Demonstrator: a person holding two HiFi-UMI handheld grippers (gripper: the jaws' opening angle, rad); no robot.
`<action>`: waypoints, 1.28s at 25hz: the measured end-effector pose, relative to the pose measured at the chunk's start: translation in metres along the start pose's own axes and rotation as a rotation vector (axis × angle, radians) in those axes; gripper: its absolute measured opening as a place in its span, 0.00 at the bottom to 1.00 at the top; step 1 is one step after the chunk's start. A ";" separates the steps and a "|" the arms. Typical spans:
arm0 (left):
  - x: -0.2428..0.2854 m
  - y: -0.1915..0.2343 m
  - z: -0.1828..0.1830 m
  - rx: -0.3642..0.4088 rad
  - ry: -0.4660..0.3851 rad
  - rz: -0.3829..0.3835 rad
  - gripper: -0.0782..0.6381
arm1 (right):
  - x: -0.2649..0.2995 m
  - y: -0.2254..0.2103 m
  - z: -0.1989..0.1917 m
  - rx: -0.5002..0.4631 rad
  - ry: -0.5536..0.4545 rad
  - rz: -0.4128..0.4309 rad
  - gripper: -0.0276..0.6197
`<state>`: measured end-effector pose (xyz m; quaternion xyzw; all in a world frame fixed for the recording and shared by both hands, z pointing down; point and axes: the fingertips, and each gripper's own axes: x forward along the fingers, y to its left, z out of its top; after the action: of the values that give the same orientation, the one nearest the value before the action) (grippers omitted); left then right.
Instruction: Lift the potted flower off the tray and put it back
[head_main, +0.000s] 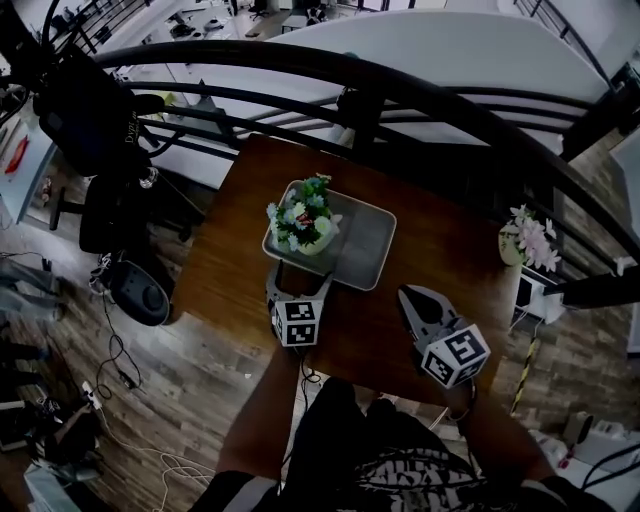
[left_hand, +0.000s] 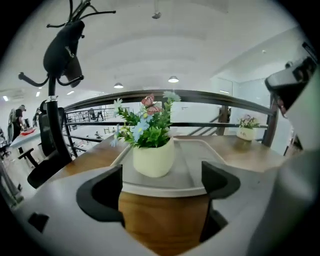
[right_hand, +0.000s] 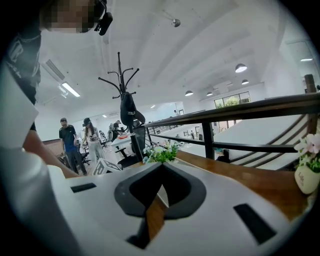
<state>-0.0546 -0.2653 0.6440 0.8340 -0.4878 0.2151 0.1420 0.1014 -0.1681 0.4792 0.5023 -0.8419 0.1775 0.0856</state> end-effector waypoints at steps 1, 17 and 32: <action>-0.009 -0.004 0.001 -0.018 -0.001 0.001 0.81 | -0.002 0.000 0.000 -0.001 -0.001 0.006 0.03; -0.141 -0.109 0.114 -0.264 -0.261 -0.062 0.12 | -0.077 0.007 0.019 -0.038 -0.077 0.122 0.03; -0.210 -0.191 0.114 -0.285 -0.313 0.012 0.12 | -0.152 0.008 0.005 -0.107 -0.106 0.207 0.03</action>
<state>0.0470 -0.0660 0.4352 0.8259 -0.5342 0.0126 0.1798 0.1679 -0.0429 0.4242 0.4162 -0.9009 0.1134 0.0487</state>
